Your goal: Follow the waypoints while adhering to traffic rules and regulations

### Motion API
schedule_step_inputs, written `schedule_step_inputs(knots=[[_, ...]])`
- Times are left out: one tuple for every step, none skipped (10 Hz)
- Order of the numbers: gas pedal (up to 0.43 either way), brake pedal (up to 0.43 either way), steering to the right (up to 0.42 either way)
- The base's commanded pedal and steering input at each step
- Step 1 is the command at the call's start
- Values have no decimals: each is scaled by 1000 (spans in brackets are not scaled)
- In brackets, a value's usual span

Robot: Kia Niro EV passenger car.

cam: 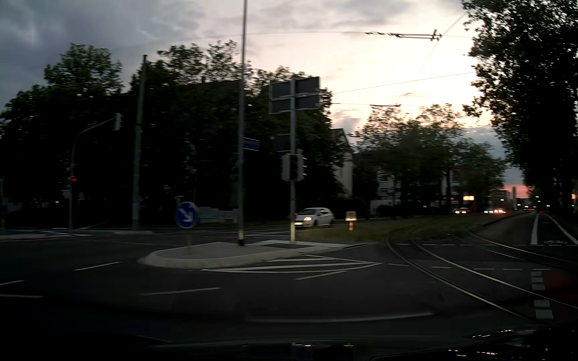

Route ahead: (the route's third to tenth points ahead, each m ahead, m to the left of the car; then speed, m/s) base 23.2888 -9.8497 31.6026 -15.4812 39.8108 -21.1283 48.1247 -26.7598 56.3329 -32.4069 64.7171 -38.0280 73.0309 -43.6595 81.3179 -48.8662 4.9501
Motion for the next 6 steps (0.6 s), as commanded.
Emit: schedule_step_inputs(knots=[[138, 0, 329], [138, 0, 321], [150, 0, 311], [157, 0, 298], [157, 0, 289], [157, 0, 280]])
